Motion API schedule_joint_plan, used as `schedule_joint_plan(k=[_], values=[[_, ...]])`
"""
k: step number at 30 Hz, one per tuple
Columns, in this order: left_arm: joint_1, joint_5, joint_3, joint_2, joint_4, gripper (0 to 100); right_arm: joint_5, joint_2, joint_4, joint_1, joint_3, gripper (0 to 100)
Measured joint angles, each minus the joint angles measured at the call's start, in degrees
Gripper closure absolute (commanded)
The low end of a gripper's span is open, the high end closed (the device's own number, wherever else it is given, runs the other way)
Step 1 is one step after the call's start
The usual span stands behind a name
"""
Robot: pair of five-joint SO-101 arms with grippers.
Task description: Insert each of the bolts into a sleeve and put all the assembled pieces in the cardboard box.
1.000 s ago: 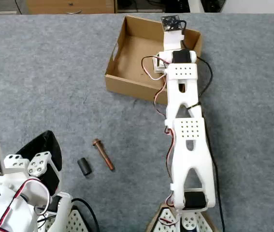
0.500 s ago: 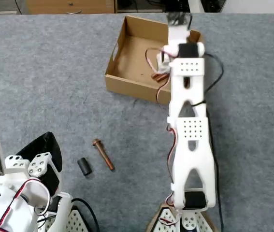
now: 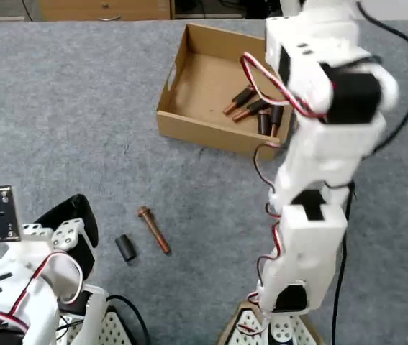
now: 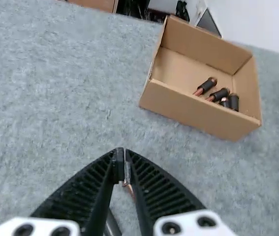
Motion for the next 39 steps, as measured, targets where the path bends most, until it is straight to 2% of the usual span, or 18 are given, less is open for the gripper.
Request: schedule_joint_plan(k=[4,7,12,18,24,28,31,39], values=[[0.0,2.5,1.4,0.0,-0.9,98,-1.2,-6.9,0.2,-0.3,0.6,82.5],[-0.5,2.9,4.5,0.1,-1.0,98,-4.1,-14.5,0.2,-2.9,7.1,82.5],[-6.1,3.0,6.8,0.1,-1.0,98,-8.4,-31.1,0.2,-12.1,31.5,82.5],[-11.4,3.0,7.1,0.1,1.3,98,-16.3,-48.7,-2.0,-27.7,63.6,82.5],[-24.5,3.0,7.3,0.1,5.0,98,-23.4,-56.9,-9.8,-41.8,84.7,82.5],[-35.0,3.0,7.3,0.1,5.2,98,-25.8,-58.1,-13.6,-48.5,91.3,82.5],[-41.4,2.6,7.5,0.1,5.2,98,-28.0,-58.2,-16.2,-51.5,95.0,82.5],[-53.1,-5.4,7.5,0.1,5.2,98,-28.8,-54.8,-26.4,-52.7,108.3,82.5]])
